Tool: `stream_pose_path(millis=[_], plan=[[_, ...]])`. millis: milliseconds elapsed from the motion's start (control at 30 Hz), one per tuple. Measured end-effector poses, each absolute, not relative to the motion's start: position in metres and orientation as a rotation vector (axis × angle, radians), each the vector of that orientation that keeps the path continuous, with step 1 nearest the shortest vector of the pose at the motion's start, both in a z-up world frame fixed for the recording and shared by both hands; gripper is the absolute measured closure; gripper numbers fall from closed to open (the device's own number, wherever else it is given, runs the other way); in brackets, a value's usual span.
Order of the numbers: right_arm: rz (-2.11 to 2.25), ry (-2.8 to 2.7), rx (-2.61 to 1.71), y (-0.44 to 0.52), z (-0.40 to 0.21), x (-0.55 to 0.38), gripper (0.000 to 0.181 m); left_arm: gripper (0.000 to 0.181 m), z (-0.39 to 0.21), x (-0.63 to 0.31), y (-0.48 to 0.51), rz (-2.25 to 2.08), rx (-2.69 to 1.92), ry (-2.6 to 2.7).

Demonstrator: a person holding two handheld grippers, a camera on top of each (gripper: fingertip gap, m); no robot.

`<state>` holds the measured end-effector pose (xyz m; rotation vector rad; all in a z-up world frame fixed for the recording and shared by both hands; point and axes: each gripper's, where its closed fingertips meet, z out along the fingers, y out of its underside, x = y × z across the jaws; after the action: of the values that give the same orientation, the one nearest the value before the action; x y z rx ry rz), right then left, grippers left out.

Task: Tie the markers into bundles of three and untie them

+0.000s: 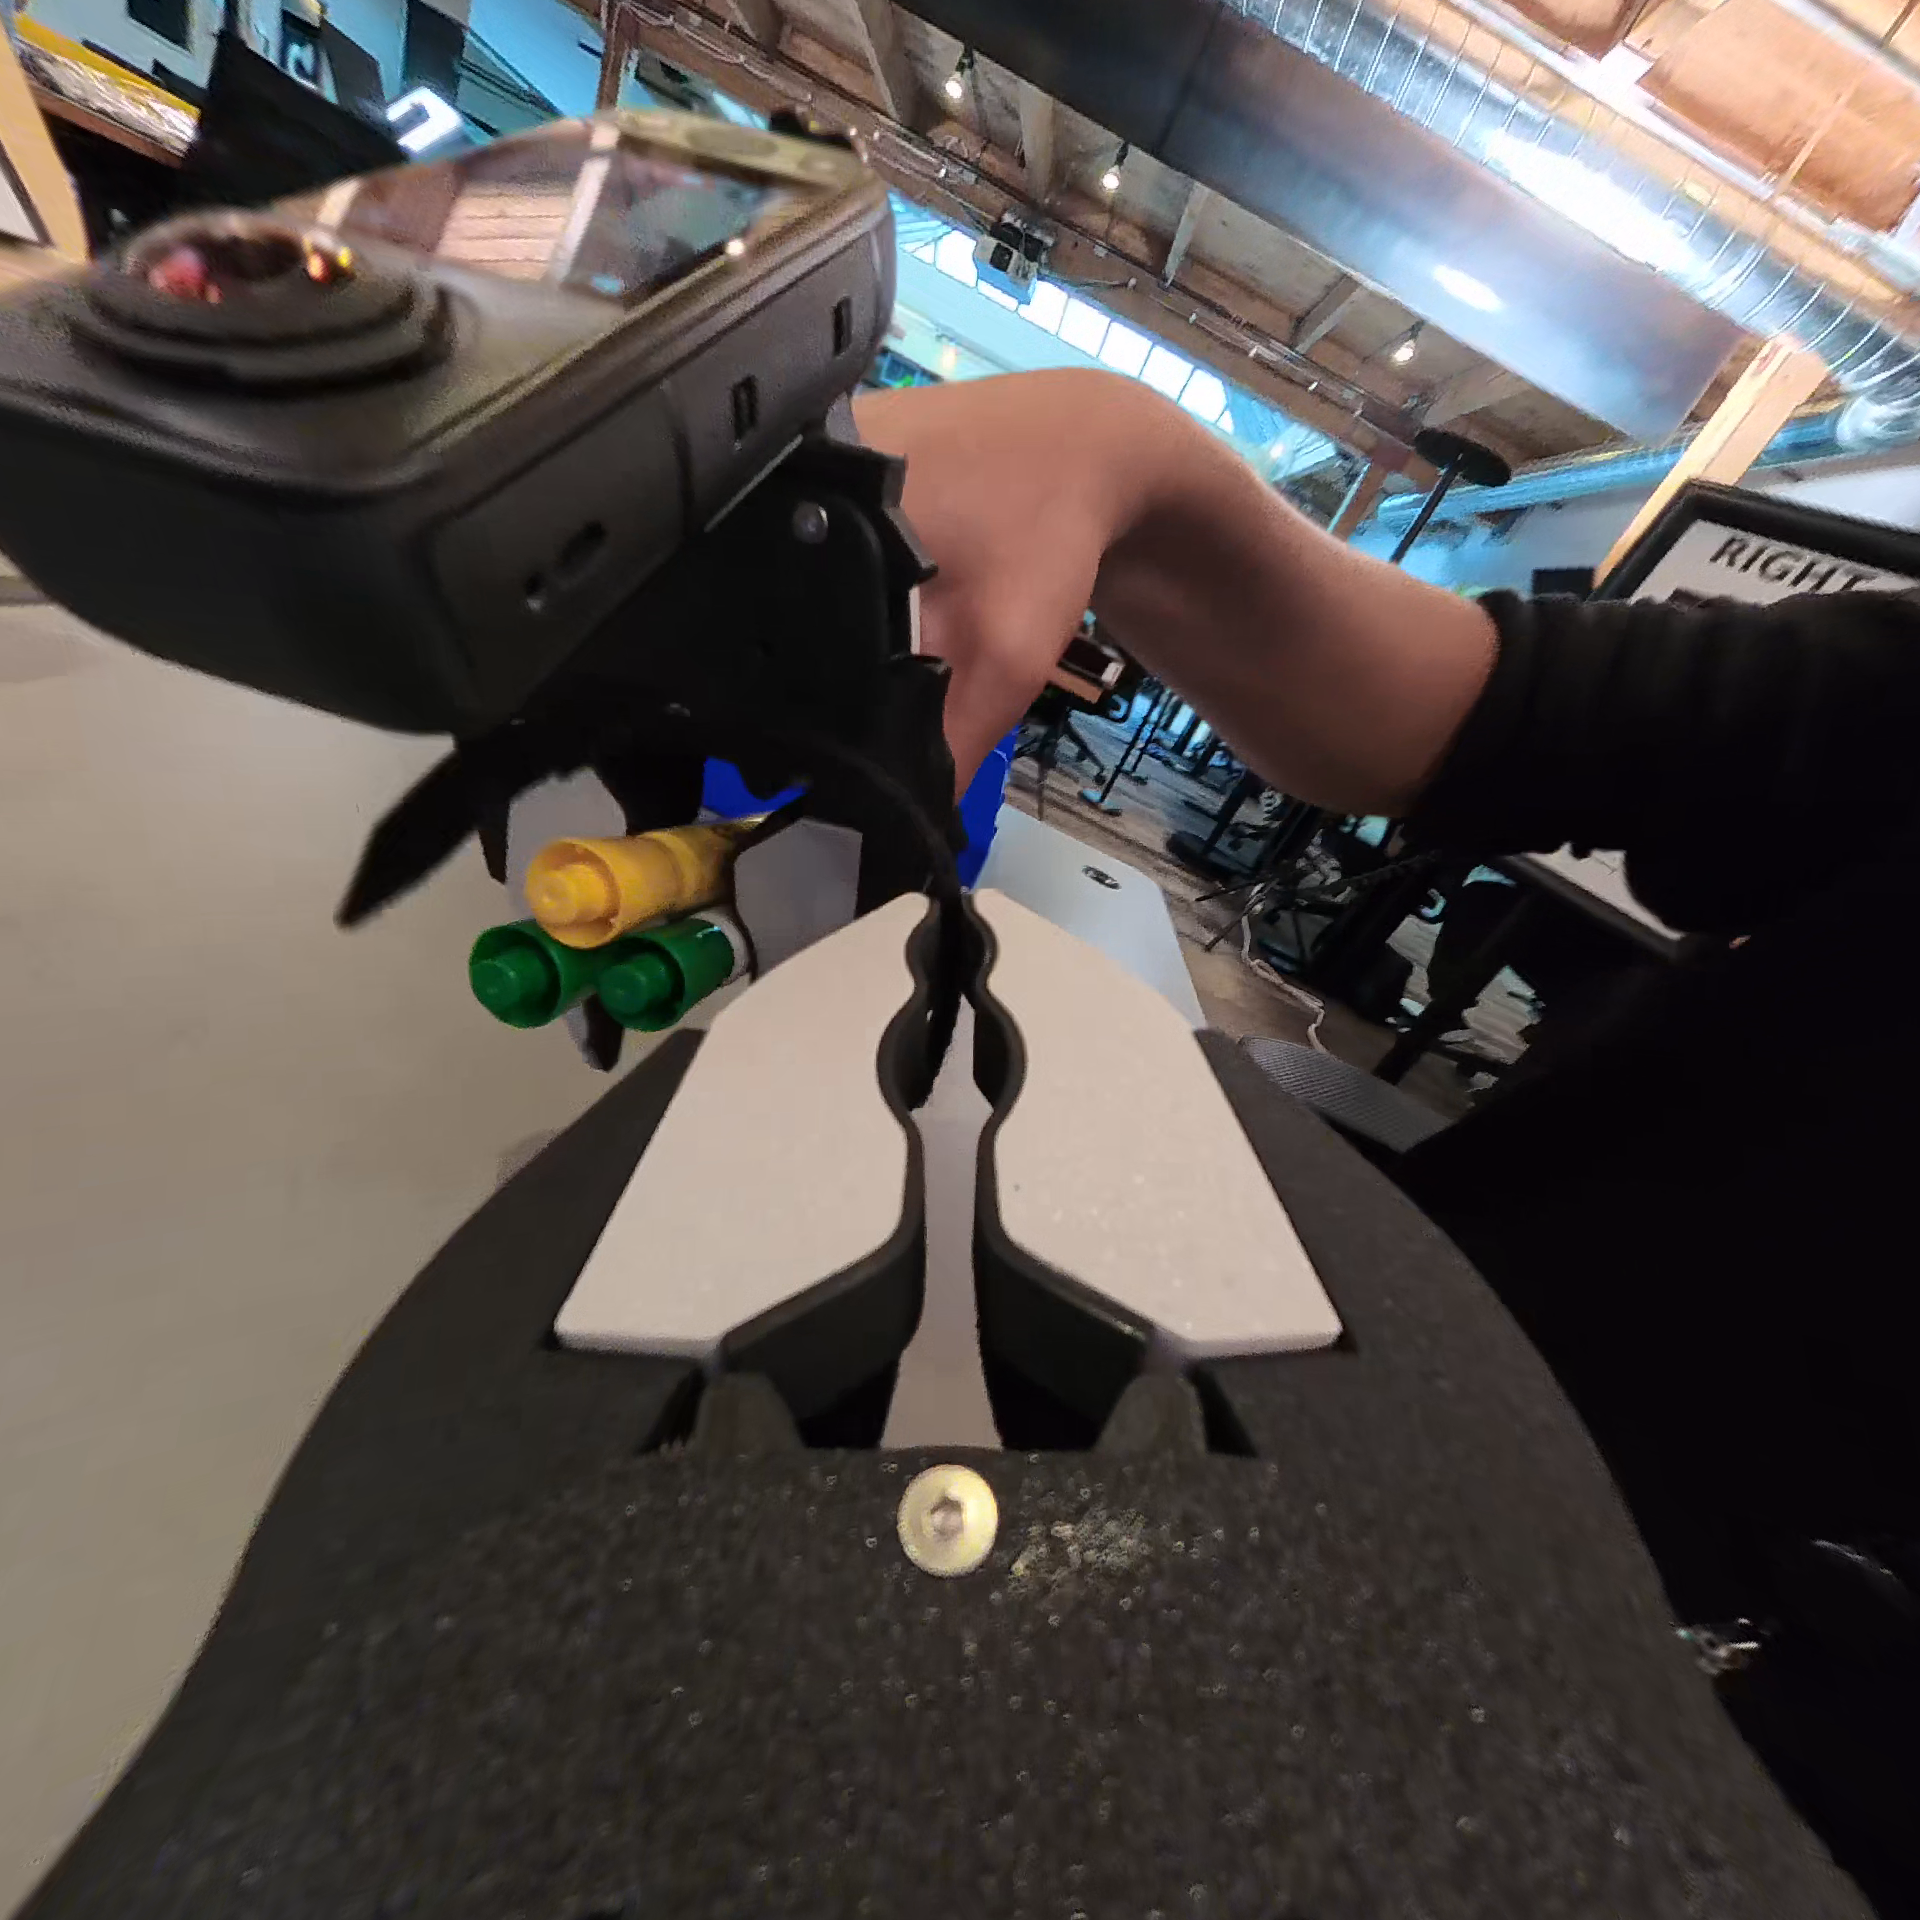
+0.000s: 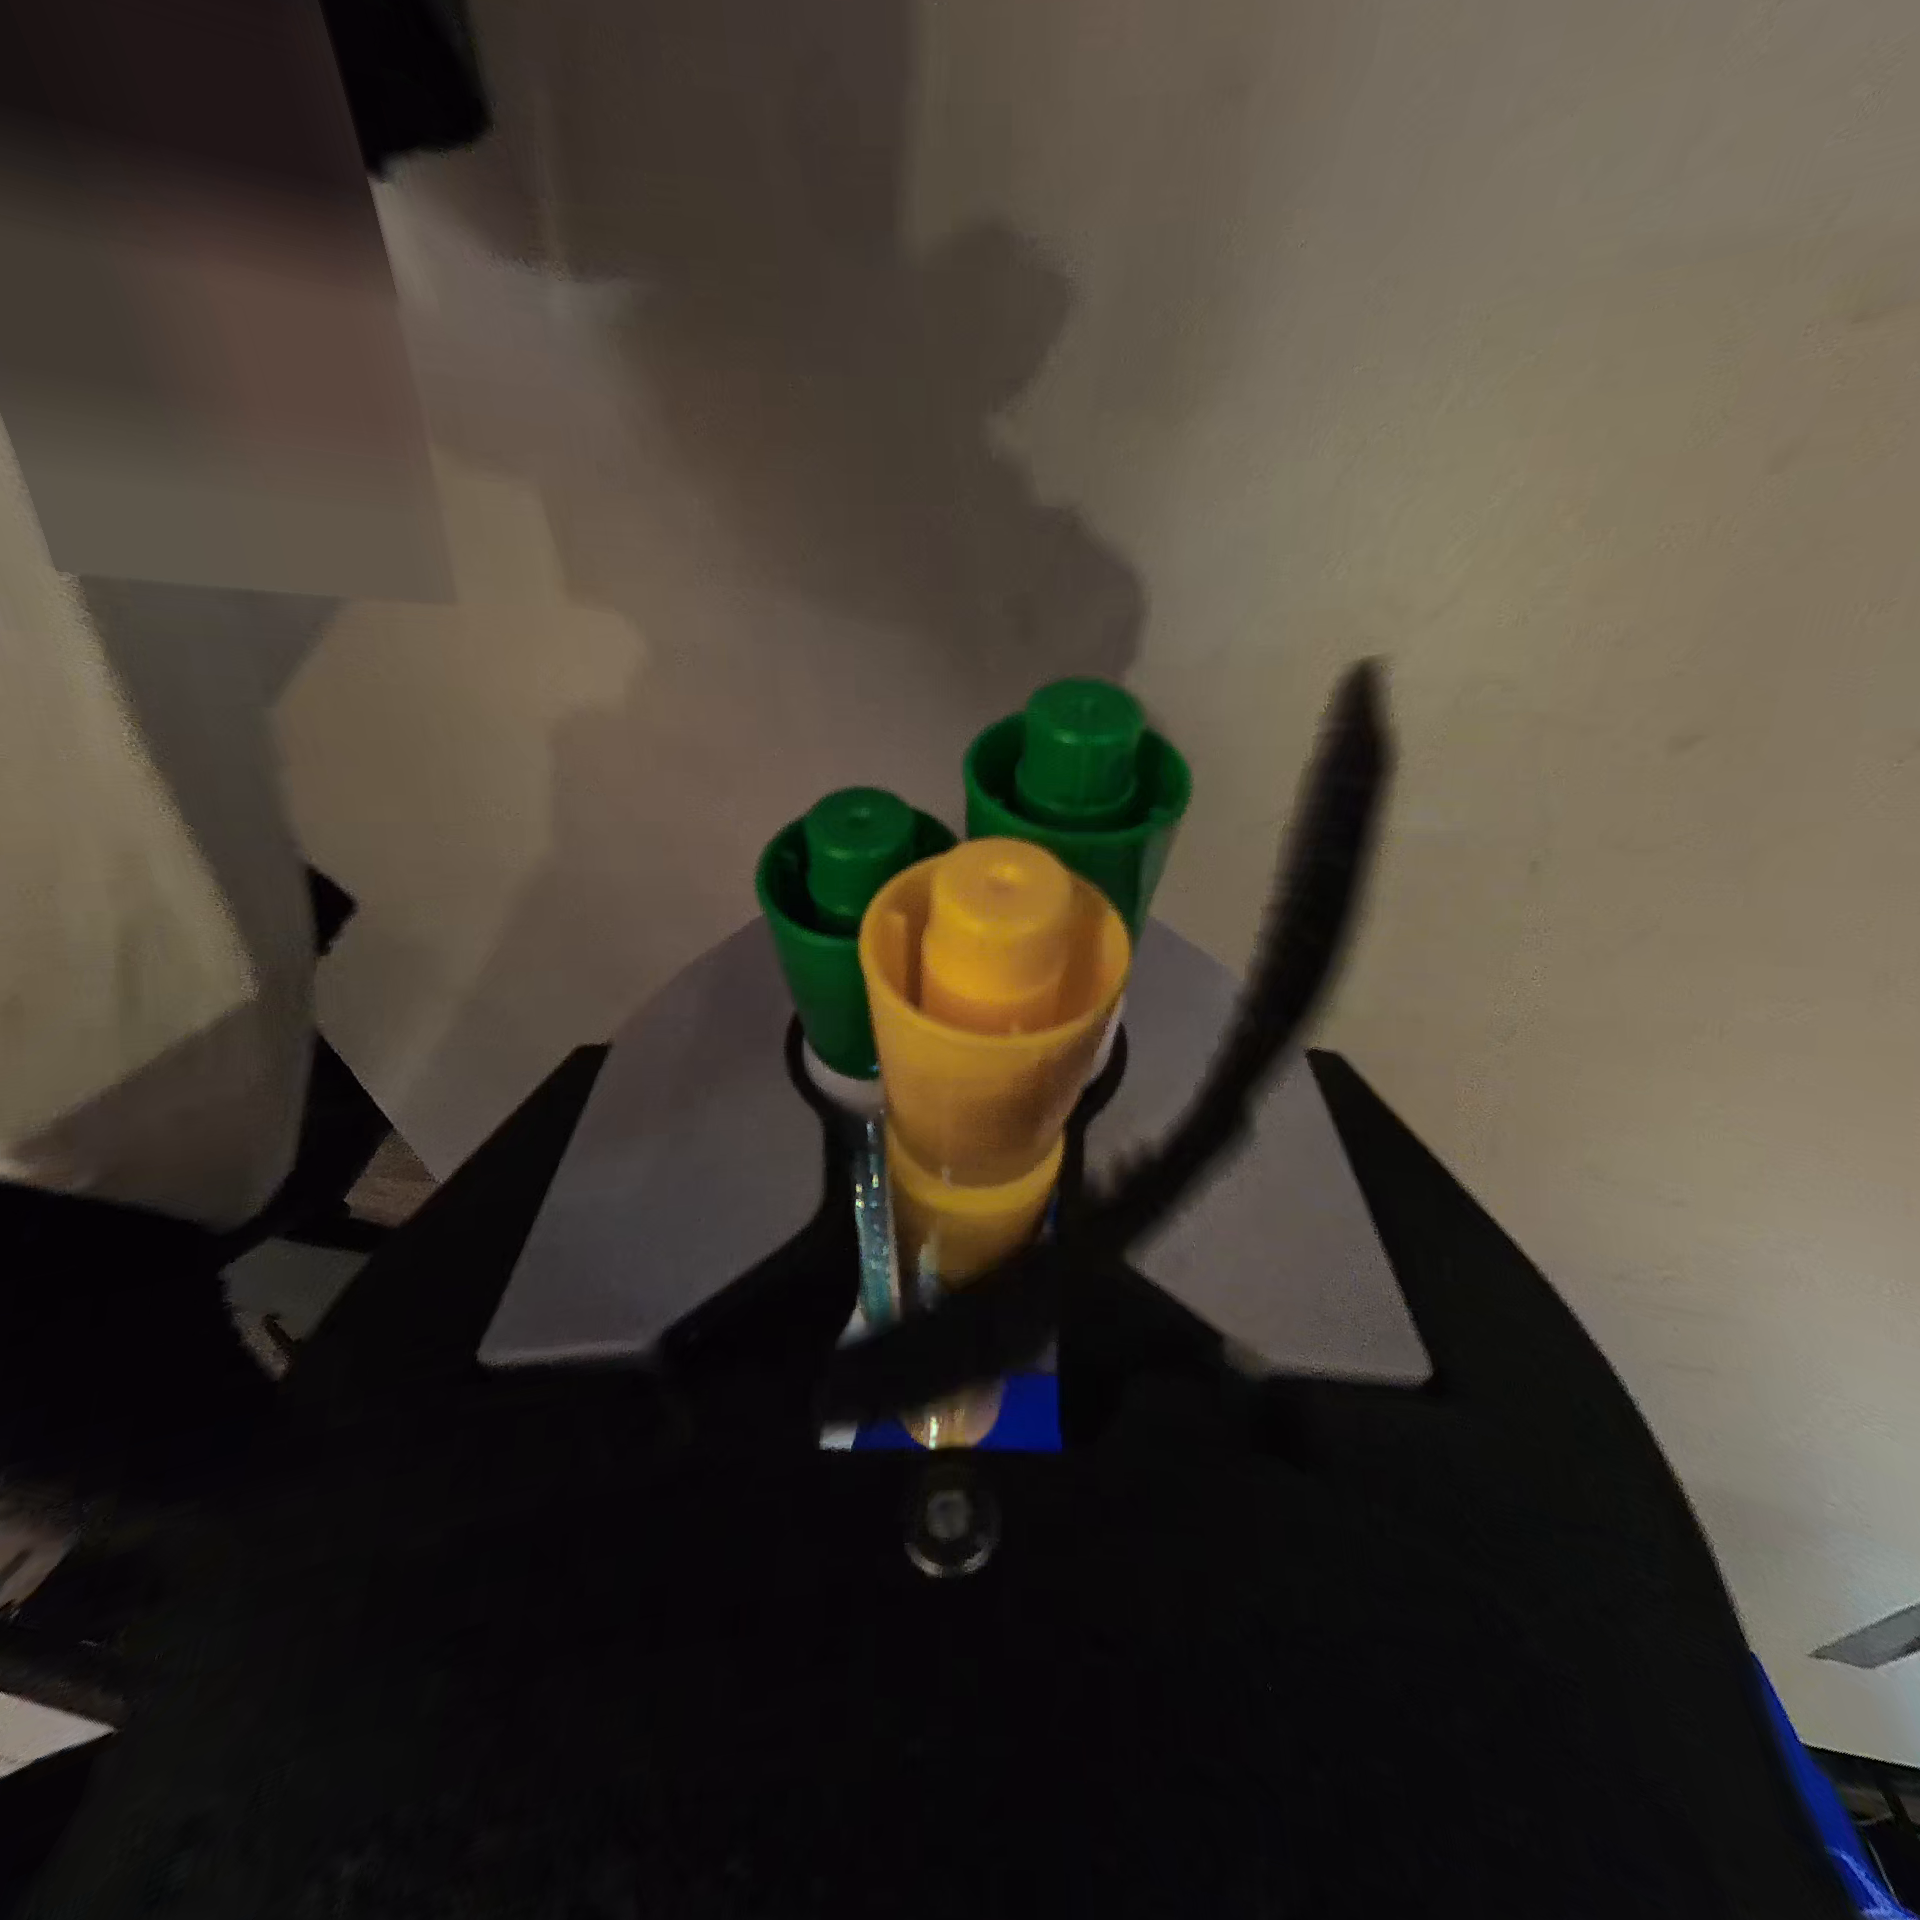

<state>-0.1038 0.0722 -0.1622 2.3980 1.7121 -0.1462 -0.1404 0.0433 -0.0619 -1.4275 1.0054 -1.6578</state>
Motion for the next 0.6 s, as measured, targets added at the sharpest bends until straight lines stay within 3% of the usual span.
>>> stream_pose_path(millis=[600], plan=[[-0.205, 1.786, 2.383, 0.075, -0.147, -0.126, 0.140, 0.179, -0.074, -0.151, 0.057, -1.833, -1.542, 0.934]])
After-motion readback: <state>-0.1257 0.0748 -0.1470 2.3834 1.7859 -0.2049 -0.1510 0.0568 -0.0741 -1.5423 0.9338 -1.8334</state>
